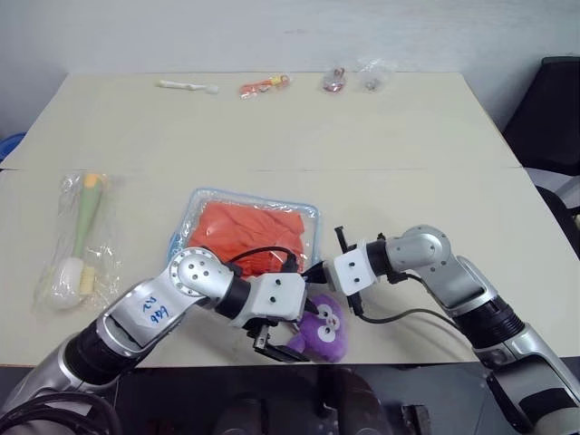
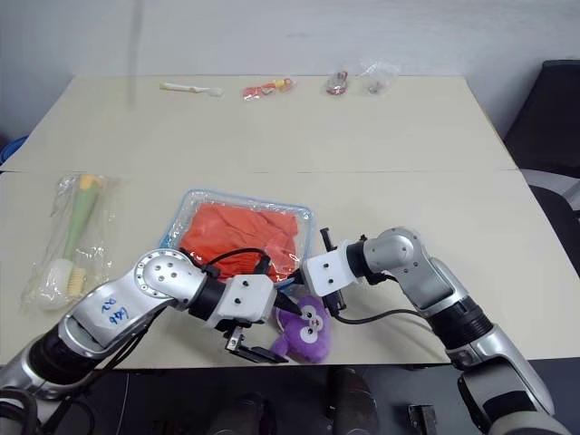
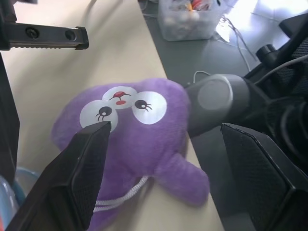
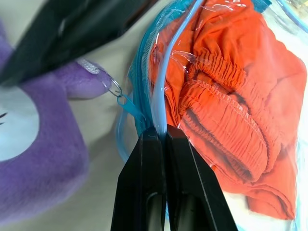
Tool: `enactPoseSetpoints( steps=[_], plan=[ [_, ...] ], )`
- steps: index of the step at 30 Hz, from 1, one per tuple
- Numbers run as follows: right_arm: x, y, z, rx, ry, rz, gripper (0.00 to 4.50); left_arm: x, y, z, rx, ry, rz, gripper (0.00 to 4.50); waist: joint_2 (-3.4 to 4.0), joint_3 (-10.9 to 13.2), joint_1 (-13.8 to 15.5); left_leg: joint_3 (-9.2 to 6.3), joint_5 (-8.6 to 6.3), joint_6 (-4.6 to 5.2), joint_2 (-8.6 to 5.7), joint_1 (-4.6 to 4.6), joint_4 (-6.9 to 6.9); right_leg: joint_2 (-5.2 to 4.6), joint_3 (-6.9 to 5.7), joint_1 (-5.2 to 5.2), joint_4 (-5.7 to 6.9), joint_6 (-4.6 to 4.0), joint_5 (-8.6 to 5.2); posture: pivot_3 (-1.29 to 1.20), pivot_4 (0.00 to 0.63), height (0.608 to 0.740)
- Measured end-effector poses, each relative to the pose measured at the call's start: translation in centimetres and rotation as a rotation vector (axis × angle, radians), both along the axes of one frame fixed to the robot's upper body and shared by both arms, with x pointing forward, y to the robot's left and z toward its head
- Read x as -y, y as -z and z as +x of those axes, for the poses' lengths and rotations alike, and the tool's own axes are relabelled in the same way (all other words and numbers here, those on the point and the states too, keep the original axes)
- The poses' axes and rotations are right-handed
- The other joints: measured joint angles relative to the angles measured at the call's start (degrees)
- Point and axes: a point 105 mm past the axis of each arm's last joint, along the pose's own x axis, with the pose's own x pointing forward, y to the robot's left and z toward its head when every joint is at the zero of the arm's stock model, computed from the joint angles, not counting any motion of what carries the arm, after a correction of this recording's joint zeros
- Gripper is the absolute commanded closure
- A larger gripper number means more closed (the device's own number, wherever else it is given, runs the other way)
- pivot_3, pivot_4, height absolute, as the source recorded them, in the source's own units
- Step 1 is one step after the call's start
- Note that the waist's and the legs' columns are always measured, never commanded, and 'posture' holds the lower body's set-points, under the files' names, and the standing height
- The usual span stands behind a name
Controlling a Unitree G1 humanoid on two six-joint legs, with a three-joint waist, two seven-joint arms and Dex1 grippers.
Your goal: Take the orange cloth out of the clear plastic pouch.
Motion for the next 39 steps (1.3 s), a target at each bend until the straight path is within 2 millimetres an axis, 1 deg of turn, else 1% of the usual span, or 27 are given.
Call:
enactPoseSetpoints(
  steps=[5, 9, 11, 12, 16, 18, 20, 22, 23, 28, 33, 38, 39],
  plan=[
    [0.0, 0.1, 0.0, 0.006, 0.006, 0.008, 4.46, 0.7, 0.5, 0.9, 0.066, -0.032, 0.003, 0.63, 0.0, 0.0, 0.0, 0.0, 0.0, 0.01, 0.0, 0.0, 0.0, 0.0, 0.0, 0.0, 0.01, 0.01, 0.0, 0.0, 0.15, 0.74],
    [0.1, 0.2, 0.1, 0.011, 0.014, 0.006, 4.46, 0.7, 0.7, 0.8, 0.067, -0.036, 0.005, 0.63, 0.0, 0.0, 0.0, 0.0, 0.0, 0.01, 0.01, 0.0, 0.0, -0.01, 0.0, 0.0, 0.0, 0.01, 0.0, 0.0, 0.15, 0.74],
    [0.1, 0.3, 0.0, 0.011, 0.016, 0.007, 4.5, 0.7, 1.0, 0.7, 0.053, -0.041, 0.003, 1.02, 0.0, 0.0, 0.0, 0.0, 0.0, 0.03, 0.01, 0.0, 0.0, -0.02, 0.0, 0.01, 0.0, 0.01, 0.0, 0.0, 0.15, 0.74],
    [0.1, 0.3, 0.0, 0.015, 0.015, 0.008, 4.5, 0.7, 1.2, 0.6, 0.049, -0.043, 0.001, 1.14, 0.0, 0.0, 0.0, -0.01, 0.0, 0.03, 0.01, 0.0, 0.0, -0.02, 0.0, 0.01, 0.0, 0.01, 0.0, 0.0, 0.15, 0.74],
    [0.1, 0.2, 0.0, 0.024, 0.008, 0.008, 4.5, 0.7, 1.2, 0.6, 0.051, -0.052, -0.011, 2.47, 0.0, 0.0, 0.0, -0.02, 0.0, 0.03, 0.01, 0.0, 0.0, -0.02, 0.0, 0.01, 0.0, 0.01, 0.0, 0.0, 0.15, 0.74],
    [0.2, 0.3, 0.0, 0.022, 0.01, 0.008, 4.5, 0.5, 1.1, 0.8, 0.052, -0.064, -0.017, 3.05, 0.0, 0.0, 0.0, -0.02, 0.0, 0.03, 0.01, 0.01, 0.0, -0.02, 0.0, 0.01, 0.0, 0.0, 0.0, 0.0, 0.15, 0.74],
    [0.2, 0.4, 0.1, 0.021, 0.01, 0.007, 4.5, 0.1, 1.2, 0.8, 0.042, -0.078, -0.018, 3.74, 0.0, 0.0, 0.0, -0.02, 0.0, 0.03, 0.01, 0.01, 0.0, -0.02, 0.0, 0.01, 0.0, 0.01, 0.0, 0.0, 0.15, 0.74],
    [0.3, 0.4, 0.1, 0.023, 0.008, 0.007, 4.5, -0.3, 1.3, 0.7, 0.028, -0.088, -0.018, 4.34, 0.0, 0.0, 0.0, -0.02, 0.0, 0.03, 0.01, 0.01, 0.0, -0.02, -0.01, 0.01, 0.0, 0.01, 0.0, 0.0, 0.15, 0.74],
    [0.3, 0.5, 0.2, 0.022, 0.009, 0.007, 4.5, -0.4, 1.3, 0.8, 0.028, -0.092, -0.019, 4.49, 0.0, 0.0, 0.0, -0.03, 0.0, 0.03, 0.02, 0.01, 0.0, -0.02, -0.02, 0.01, 0.0, 0.01, 0.0, 0.0, 0.15, 0.74],
    [0.5, 0.7, 0.3, 0.019, 0.012, 0.005, 4.5, -1.3, 1.2, 0.9, 0.033, -0.136, -0.017, 4.49, 0.0, 0.0, 0.0, -0.03, 0.0, 0.03, 0.03, 0.01, 0.0, -0.02, -0.02, 0.01, 0.0, 0.0, 0.0, 0.0, 0.15, 0.74],
    [0.7, 0.8, 0.5, 0.024, 0.01, 0.004, 4.5, -2.8, 0.9, 0.9, 0.038, -0.187, 0.001, 4.49, 0.0, 0.0, -0.1, -0.03, 0.0, 0.03, 0.04, 0.02, 0.0, -0.03, -0.02, 0.01, 0.0, 0.0, 0.0, 0.0, 0.15, 0.74],
    [1.0, 0.7, 0.7, 0.034, 0.009, 0.005, 4.5, -5.3, 0.3, 0.5, 0.057, -0.25, 0.045, 4.49, 0.01, 0.0, -0.1, -0.04, 0.0, 0.02, 0.1, 0.02, 0.0, -0.02, -0.03, 0.01, -0.02, 0.0, 0.0, 0.0, 0.15, 0.74],
    [1.0, 0.6, 0.7, 0.037, 0.009, 0.007, 4.5, -6.0, 0.3, 0.3, 0.055, -0.271, 0.053, 4.49, 0.0, 0.0, -0.2, -0.04, 0.0, 0.02, 0.1, 0.02, 0.0, -0.01, -0.02, 0.01, -0.02, -0.01, 0.0, 0.0, 0.15, 0.74]
  ],
)
